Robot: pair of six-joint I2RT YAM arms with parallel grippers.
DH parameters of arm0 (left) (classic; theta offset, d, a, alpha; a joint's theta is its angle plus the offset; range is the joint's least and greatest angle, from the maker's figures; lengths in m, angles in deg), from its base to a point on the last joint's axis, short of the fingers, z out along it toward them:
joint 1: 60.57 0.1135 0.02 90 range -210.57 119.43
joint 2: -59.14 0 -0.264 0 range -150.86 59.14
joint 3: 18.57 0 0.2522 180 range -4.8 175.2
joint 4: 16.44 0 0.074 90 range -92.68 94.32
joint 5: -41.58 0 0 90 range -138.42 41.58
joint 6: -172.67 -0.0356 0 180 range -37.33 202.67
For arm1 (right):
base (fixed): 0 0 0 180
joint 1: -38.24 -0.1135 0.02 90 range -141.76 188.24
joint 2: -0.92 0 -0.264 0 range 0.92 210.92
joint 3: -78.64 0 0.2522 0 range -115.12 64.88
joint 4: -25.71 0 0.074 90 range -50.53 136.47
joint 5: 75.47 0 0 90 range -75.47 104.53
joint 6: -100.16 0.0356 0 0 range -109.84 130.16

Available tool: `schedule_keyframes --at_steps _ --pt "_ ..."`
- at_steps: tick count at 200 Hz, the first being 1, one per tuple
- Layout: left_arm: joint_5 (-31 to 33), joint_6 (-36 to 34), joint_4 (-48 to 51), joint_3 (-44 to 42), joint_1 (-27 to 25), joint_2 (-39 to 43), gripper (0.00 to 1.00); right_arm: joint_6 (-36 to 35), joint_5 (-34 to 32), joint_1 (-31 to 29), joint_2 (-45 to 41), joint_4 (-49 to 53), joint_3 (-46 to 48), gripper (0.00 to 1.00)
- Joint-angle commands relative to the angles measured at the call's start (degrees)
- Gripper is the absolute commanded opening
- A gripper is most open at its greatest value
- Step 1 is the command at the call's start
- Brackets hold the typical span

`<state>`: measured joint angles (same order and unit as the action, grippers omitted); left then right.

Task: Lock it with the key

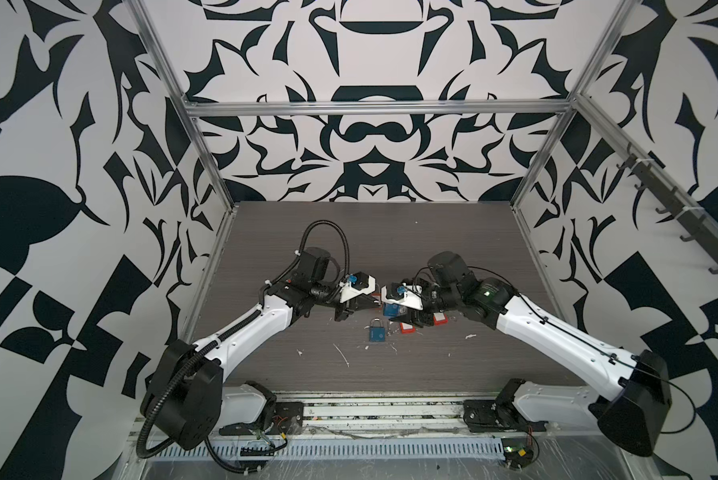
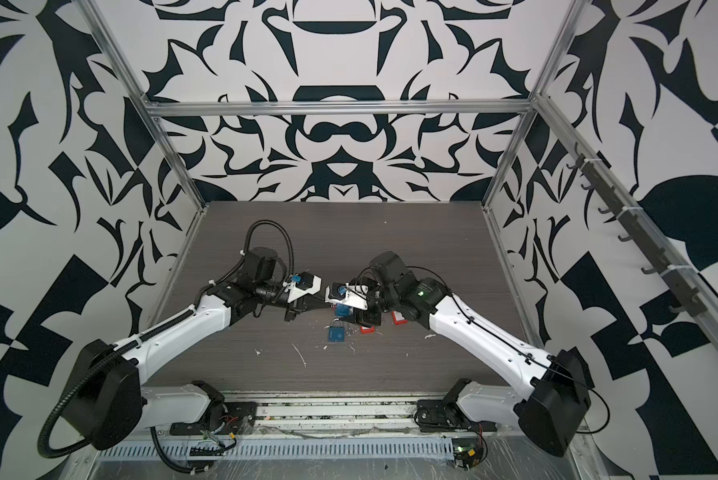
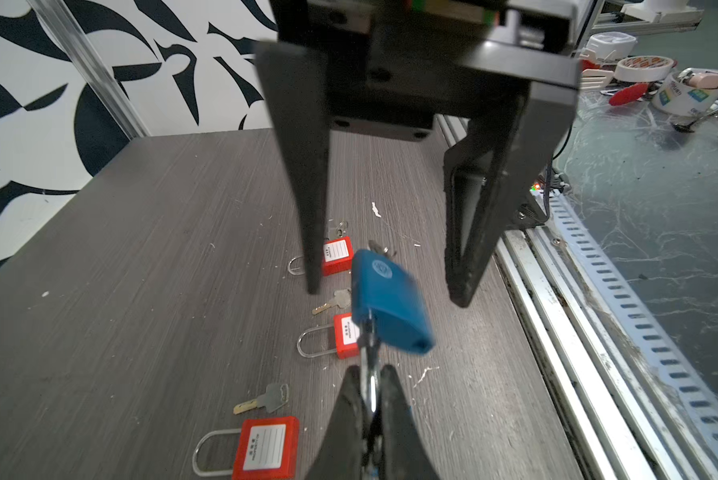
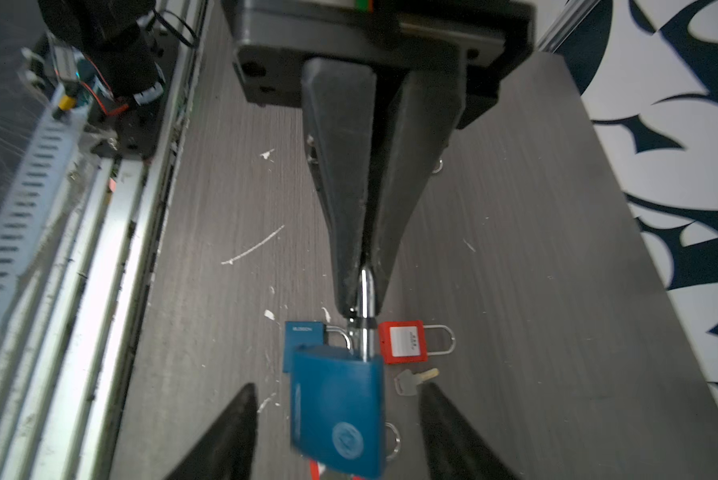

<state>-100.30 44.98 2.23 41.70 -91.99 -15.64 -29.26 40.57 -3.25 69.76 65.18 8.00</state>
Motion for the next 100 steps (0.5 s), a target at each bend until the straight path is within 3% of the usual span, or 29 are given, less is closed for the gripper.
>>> schedule_keyframes --at_steps 1,31,71,100 --pt "-3.6 3.3 -3.5 0.6 0.0 0.1 0.00 0.5 -2.3 -0.2 -4.1 -0.4 0.0 0.90" --pt "-5.0 8.6 -10.2 -2.1 0.0 1.3 0.00 -0.9 -3.7 -0.2 -5.3 3.9 1.0 0.88" --pt "-6.5 12.3 -15.6 -4.4 -0.7 1.3 0.00 -1.9 -5.2 -0.2 -5.0 3.6 1.6 0.58" --pt "-6.7 12.3 -15.9 -4.3 -2.2 1.3 0.00 -2.4 -3.7 -0.2 -3.2 3.5 0.6 0.50"
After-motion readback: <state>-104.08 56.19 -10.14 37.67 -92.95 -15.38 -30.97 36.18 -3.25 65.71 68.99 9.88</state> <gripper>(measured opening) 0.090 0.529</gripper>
